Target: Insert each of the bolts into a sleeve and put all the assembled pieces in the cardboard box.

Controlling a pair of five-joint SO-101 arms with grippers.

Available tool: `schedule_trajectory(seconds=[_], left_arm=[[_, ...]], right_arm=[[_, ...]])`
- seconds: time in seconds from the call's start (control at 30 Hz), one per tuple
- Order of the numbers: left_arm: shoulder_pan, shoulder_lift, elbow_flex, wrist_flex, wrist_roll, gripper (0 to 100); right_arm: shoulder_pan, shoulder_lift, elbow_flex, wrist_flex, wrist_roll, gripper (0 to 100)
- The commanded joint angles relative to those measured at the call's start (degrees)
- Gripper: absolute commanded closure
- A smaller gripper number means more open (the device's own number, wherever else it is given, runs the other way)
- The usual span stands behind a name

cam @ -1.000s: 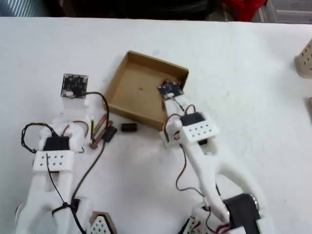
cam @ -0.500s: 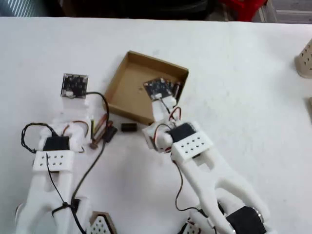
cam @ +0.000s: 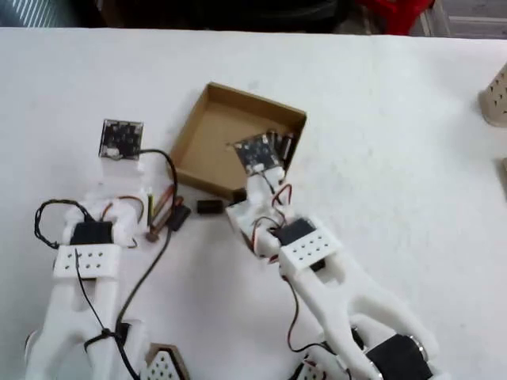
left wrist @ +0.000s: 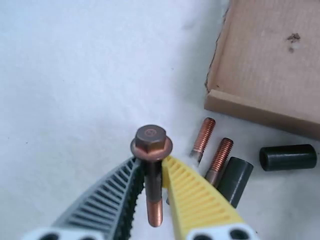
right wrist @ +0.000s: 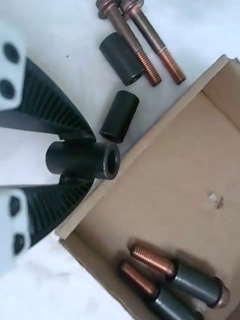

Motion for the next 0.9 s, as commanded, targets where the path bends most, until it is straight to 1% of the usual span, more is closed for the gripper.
schedule_trajectory(seconds=[0.0, 0.07, 0.23, 0.43, 0.5, 0.57, 0.73, 0.87], left_arm=[[-0.7, -2.1, -0.6, -1.6, 0.3, 98], [-0.7, -2.1, -0.6, -1.6, 0.3, 98], [-0.7, -2.1, -0.6, -1.6, 0.3, 98], [-0.5, -2.1, -0.6, -1.7, 0.2, 98], [-0.5, -2.1, -0.6, -1.7, 0.2, 98], [-0.5, -2.1, -0.6, -1.7, 0.2, 98], [-0.4, -2.1, -0.6, -1.7, 0.2, 98], [-0.3, -2.0, -0.5, -2.4, 0.2, 98]], right_arm=[[-0.6, -2.1, 3.1, -8.7, -6.1, 98.2], [-0.6, -2.1, 6.2, -15.5, -8.1, 98.2], [-1.0, -2.1, 14.9, -34.8, -8.1, 98.2], [-7.2, -2.1, 27.1, -59.1, -8.0, 98.2], [-9.3, -1.9, 30.0, -65.5, -8.0, 98.2], [-10.5, -1.6, 31.6, -68.9, -8.0, 98.2], [-10.8, -1.5, 32.1, -72.0, -8.0, 98.2], [-10.7, -1.5, 32.8, -75.1, -4.0, 98.2]])
